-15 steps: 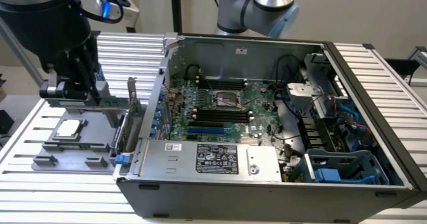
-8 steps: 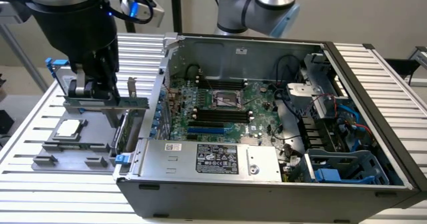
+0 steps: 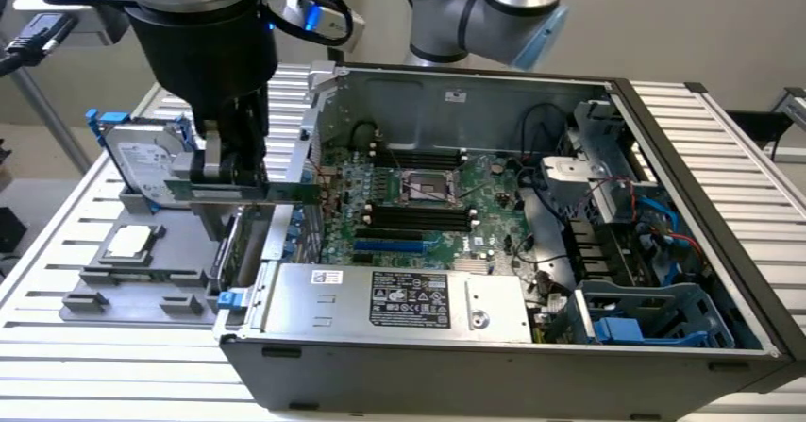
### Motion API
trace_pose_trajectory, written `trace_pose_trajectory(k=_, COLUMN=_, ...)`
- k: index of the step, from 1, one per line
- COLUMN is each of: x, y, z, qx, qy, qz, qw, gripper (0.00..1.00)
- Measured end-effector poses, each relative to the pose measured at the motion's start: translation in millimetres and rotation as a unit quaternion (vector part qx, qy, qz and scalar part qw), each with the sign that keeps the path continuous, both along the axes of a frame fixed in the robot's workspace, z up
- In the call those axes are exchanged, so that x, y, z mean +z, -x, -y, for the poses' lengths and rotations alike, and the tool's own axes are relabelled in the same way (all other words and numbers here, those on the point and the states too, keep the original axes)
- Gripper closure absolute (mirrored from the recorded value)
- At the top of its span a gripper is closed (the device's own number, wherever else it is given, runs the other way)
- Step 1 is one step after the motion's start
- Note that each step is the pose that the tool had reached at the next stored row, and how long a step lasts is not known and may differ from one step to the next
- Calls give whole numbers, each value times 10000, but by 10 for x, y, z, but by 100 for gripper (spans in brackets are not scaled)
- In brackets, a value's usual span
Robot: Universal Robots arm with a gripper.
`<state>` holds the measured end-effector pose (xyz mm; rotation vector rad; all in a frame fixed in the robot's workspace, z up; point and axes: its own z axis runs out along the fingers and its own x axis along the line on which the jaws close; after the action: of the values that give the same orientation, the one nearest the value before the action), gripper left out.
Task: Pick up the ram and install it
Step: 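Pick up the ram and move it above insertion slot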
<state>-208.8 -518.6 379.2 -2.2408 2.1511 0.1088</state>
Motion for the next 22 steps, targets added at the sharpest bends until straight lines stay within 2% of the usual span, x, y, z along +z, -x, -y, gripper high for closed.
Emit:
trace_pose_trajectory(k=15, x=0, y=-679, z=-58, qx=-1, qy=-4, qz=0, qw=10000, gripper=86)
trace_pose_trajectory(k=22, x=0, y=-940, z=-138, qx=0, qy=-5, qz=0, qw=10000, gripper=86)
